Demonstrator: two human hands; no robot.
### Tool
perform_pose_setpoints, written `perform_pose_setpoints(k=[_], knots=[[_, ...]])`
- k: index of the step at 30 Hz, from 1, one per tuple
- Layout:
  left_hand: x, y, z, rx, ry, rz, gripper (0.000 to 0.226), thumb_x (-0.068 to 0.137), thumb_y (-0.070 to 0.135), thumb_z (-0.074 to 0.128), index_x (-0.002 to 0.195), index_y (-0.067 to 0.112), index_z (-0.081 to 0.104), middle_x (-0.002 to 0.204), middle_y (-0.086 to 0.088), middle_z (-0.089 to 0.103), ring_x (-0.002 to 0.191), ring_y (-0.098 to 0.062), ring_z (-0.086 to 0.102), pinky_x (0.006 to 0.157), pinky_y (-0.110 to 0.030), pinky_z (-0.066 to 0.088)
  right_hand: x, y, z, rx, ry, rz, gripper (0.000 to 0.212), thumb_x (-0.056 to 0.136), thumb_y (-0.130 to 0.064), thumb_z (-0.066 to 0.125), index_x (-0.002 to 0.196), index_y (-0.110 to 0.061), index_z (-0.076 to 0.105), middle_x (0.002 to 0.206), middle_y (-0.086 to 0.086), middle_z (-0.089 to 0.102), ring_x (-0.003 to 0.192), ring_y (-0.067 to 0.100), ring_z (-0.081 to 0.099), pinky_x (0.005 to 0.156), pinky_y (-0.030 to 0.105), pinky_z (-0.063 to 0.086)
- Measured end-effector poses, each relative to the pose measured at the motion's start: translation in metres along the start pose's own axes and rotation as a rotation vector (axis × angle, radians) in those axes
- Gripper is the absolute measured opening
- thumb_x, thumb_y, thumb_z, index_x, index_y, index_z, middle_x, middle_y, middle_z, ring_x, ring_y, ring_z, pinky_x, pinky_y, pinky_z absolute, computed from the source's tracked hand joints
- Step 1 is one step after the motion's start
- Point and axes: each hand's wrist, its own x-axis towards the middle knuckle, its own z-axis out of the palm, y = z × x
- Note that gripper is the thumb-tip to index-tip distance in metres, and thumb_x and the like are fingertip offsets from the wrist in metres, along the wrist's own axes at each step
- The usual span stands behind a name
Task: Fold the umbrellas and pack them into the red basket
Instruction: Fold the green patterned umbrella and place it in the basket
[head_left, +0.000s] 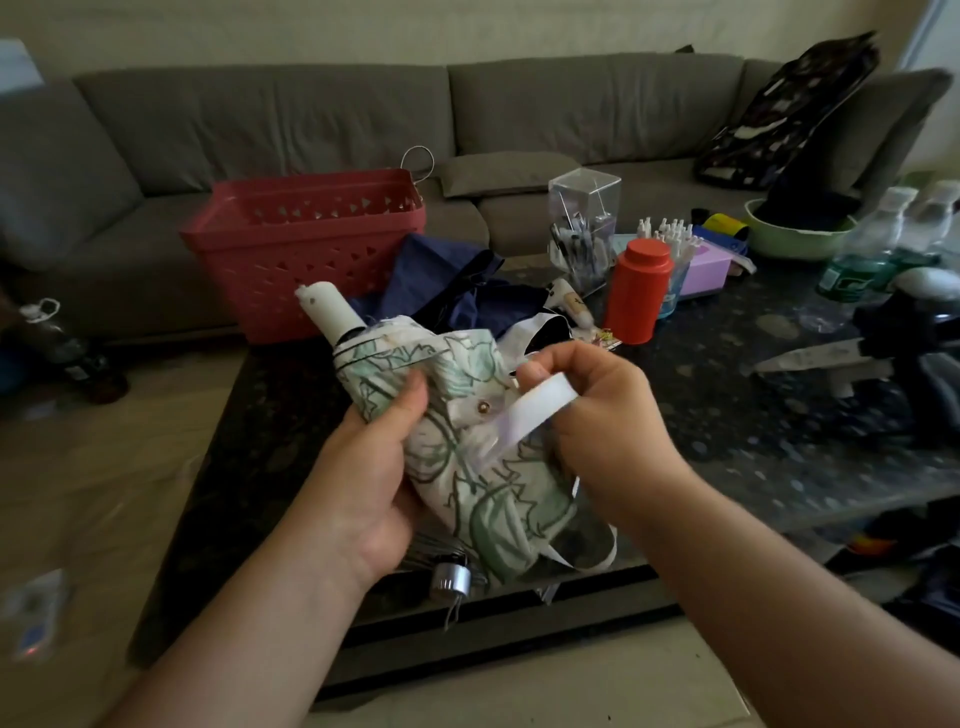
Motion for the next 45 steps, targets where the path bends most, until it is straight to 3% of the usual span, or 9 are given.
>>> perform_pose_setpoints(k=[6, 10, 15, 19, 23, 27, 32, 35, 45], knots=[[-0.002, 0.005, -0.001, 0.011, -0.054, -0.168, 0.052, 0.094, 0.053, 0.068, 0.13, 0.015, 0.073, 0.122, -0.018, 0.076, 0.111, -0.038, 0.075, 0.099, -0.056, 0.056, 0.01, 0.013, -0.007, 0.34, -0.09, 0.364, 0.027, 0.099, -0.022, 0.071, 0.073, -0.016, 0.067, 0.073, 0.014, 0.062, 0.064, 0.025, 0.058, 0.073, 0.043, 0.054], [-0.006, 0.005, -0.002, -0.05, -0.143, -0.275, 0.07, 0.082, 0.055, 0.072, 0.136, 0.011, 0.068, 0.128, -0.024, 0.072, 0.117, -0.043, 0.071, 0.11, -0.057, 0.048, 0.019, 0.018, -0.012, 0.27, -0.082, 0.391, 0.026, 0.1, -0.031, 0.069, 0.078, -0.02, 0.064, 0.061, 0.002, 0.06, 0.055, 0.014, 0.049, 0.067, 0.037, 0.036], [-0.01, 0.004, -0.005, -0.085, -0.215, -0.295, 0.083, 0.066, 0.053, 0.082, 0.134, 0.007, 0.07, 0.131, -0.025, 0.07, 0.116, -0.041, 0.072, 0.092, -0.058, 0.059, 0.024, 0.014, -0.017, 0.252, -0.037, 0.365, 0.027, 0.104, -0.028, 0.064, 0.08, -0.018, 0.06, 0.059, -0.001, 0.059, 0.053, 0.009, 0.045, 0.058, 0.025, 0.035], [-0.006, 0.006, -0.004, -0.086, -0.176, -0.322, 0.061, 0.082, 0.039, 0.077, 0.133, 0.006, 0.071, 0.129, -0.024, 0.071, 0.121, -0.039, 0.07, 0.105, -0.055, 0.054, 0.029, 0.022, -0.022, 0.382, -0.004, 0.453, 0.028, 0.102, -0.035, 0.066, 0.079, -0.019, 0.062, 0.062, -0.002, 0.055, 0.054, 0.01, 0.042, 0.061, 0.027, 0.032], [0.003, 0.013, -0.01, -0.143, -0.079, -0.308, 0.054, 0.084, 0.032, 0.07, 0.132, 0.007, 0.072, 0.126, -0.02, 0.074, 0.118, -0.035, 0.072, 0.102, -0.051, 0.055, 0.034, 0.02, -0.031, 0.35, 0.089, 0.556, 0.037, 0.092, -0.049, 0.075, 0.112, -0.019, 0.068, 0.076, 0.0, 0.056, 0.055, 0.011, 0.048, 0.051, 0.026, 0.04], [0.008, 0.018, -0.015, -0.187, -0.004, -0.309, 0.056, 0.082, 0.029, 0.068, 0.133, 0.006, 0.071, 0.126, -0.02, 0.074, 0.125, -0.037, 0.067, 0.104, -0.052, 0.051, 0.016, -0.003, -0.038, -0.15, 0.242, 0.068, 0.053, 0.09, -0.026, 0.081, 0.135, -0.034, 0.054, 0.095, -0.002, 0.059, 0.07, 0.005, 0.057, 0.056, 0.018, 0.05], [0.012, 0.016, -0.015, -0.185, -0.039, -0.261, 0.057, 0.086, 0.029, 0.063, 0.137, 0.005, 0.067, 0.13, -0.022, 0.071, 0.124, -0.037, 0.068, 0.106, -0.05, 0.051, -0.025, -0.024, -0.018, -0.589, -0.386, -0.668, 0.059, 0.08, -0.06, 0.078, 0.134, -0.04, 0.065, 0.136, -0.008, 0.057, 0.131, 0.016, 0.052, 0.107, 0.04, 0.046], [0.013, 0.015, -0.014, -0.16, -0.081, -0.265, 0.05, 0.095, 0.037, 0.058, 0.133, 0.008, 0.07, 0.131, -0.022, 0.071, 0.125, -0.036, 0.068, 0.107, -0.05, 0.049, -0.026, -0.006, -0.008, -0.681, -0.499, -0.685, 0.066, 0.073, -0.061, 0.086, 0.132, -0.037, 0.069, 0.144, -0.01, 0.051, 0.136, 0.024, 0.045, 0.111, 0.045, 0.043], [0.017, 0.008, -0.014, -0.164, -0.074, -0.282, 0.065, 0.101, 0.063, 0.051, 0.133, 0.01, 0.071, 0.13, -0.023, 0.071, 0.12, -0.039, 0.07, 0.111, -0.053, 0.047, -0.025, 0.01, 0.001, -0.768, -0.394, -0.791, 0.046, 0.071, -0.055, 0.085, 0.113, -0.037, 0.076, 0.134, -0.008, 0.059, 0.125, 0.029, 0.051, 0.091, 0.056, 0.049]])
